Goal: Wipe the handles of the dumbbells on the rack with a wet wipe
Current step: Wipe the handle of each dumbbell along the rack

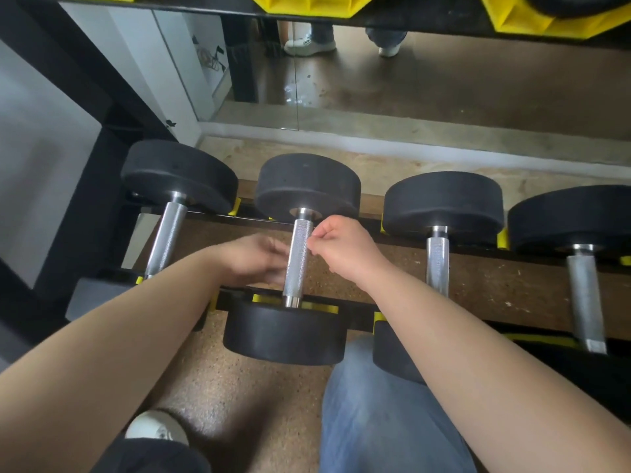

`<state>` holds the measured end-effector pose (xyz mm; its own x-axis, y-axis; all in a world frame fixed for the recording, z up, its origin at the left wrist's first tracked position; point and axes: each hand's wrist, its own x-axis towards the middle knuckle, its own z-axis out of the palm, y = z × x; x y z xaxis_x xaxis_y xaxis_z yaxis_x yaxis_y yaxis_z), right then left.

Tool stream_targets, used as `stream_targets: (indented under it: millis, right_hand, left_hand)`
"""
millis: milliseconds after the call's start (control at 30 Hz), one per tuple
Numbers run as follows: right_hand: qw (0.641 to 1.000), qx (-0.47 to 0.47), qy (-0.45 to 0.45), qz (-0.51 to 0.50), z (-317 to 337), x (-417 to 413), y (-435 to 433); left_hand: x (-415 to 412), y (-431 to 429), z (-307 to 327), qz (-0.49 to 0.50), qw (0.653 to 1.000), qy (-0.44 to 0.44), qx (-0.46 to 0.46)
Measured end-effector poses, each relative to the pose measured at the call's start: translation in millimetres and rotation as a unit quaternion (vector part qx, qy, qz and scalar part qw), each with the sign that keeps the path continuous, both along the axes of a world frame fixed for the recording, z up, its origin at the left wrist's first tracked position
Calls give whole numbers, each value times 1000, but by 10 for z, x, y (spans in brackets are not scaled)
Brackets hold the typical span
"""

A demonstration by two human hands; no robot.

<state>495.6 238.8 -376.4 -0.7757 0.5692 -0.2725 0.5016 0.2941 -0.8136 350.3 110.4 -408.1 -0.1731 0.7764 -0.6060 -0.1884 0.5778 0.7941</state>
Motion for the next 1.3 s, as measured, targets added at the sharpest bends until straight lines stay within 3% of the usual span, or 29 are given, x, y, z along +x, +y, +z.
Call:
stream_targets:
  millis: [67,133,233,333,400,533,633,800,933,1067,1133,1200,1300]
  right_hand:
    - [1000,-2,5,-2,-3,-2,7]
    - [1000,1,7,1,-3,0,8]
    - [1000,6,6,-3,-19,-6,9]
    - [1000,8,-1,-1,-32,-19,18]
    - [1000,3,-1,-4,-39,-19,27]
    - [1000,3,1,-5,-45,-24,27]
    - [1000,9,1,-7,-56,-26,22]
    - [1000,3,4,-5,-56,2,6]
    - [1000,9,2,-2,-60,-4,7]
    - [1000,9,1,1,-57,-2,11]
    - [1000,11,1,1,-58,3,4]
    - [1000,11,1,-2,-56,5,-7]
    - [1000,21,-1,0,-31,12,-19]
  left_hand:
    - [-78,94,52,123,989,-3,84]
    - [-102,135,82,148,982,26,115]
    - [-101,-22,62,-11,994,105,3]
    - [-61,-210,-1,-138,979,127,-85]
    - [-21,-179,7,-97,983,139,-69]
    - [-41,8,111,129,980,146,44]
    - [-10,-13,210,131,975,169,61]
    - [100,-396,190,-4,978,208,-30]
    - [224,-328,206,131,985,112,4]
    - [188,-65,185,224,965,116,67]
    - [189,-138,200,184,972,133,58]
    - [205,-328,243,44,980,194,4]
    - [187,-478,296,-75,958,271,-55]
